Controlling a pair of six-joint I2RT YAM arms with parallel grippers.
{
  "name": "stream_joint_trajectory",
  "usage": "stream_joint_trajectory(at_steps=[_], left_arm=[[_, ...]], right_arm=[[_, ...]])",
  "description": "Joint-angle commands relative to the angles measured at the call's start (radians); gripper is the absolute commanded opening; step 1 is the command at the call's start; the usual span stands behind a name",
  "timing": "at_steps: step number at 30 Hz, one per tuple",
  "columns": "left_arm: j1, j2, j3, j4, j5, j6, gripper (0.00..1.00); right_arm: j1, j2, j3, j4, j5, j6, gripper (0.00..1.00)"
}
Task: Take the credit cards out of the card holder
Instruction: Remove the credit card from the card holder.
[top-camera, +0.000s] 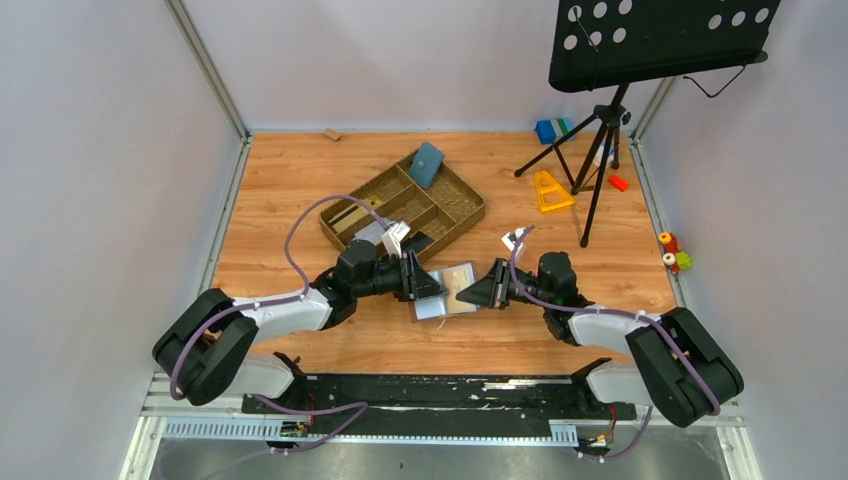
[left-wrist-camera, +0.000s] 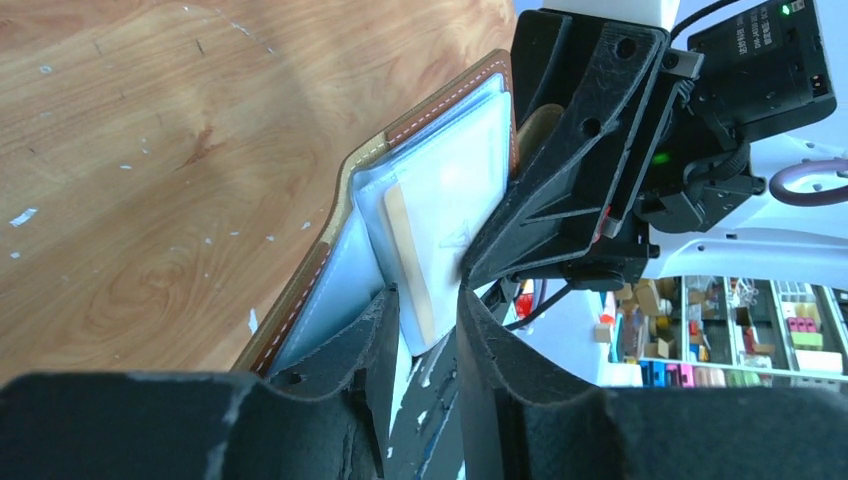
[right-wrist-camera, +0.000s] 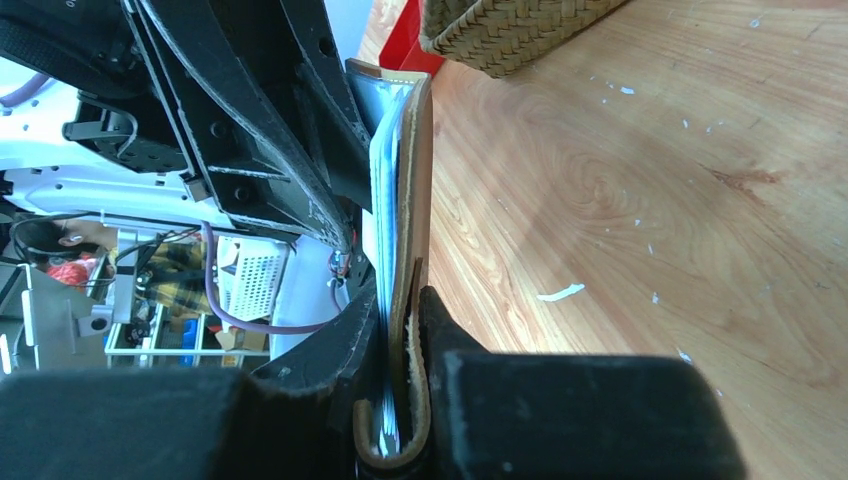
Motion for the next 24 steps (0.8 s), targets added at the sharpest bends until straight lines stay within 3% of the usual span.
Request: stream_joint_trajectory(at_steps=[1,7,15,21,24], left_arm=[[0.003,0.02,0.02,0.055,0.04,-0.022,0.34],[0.004,0.039,0.012,0.128,0.078,-0.06,0.23],[0.004,0.08,-0.008,0.304,0.117,-0.16,0.22],[0.003,0.114,-0.008,0.394,0.132,-0.207,0.19],[0.004,0.111,0.002,0.39,0.138,-0.206,0.15]], right_arm=[[0.006,0.02,0.015,0.17,-0.048,0.068,0.0],[0.005,0.119,-0.012,0.413,-0.08,0.185,0.0],[0.007,0.273,-0.024,0.693,-0.116,0.309,0.0],[0.027,0.31,-0.01,0.698,-0.116,0.295,0.0],[0.033,0.293,0.002,0.616,-0.107,0.25,0.0]])
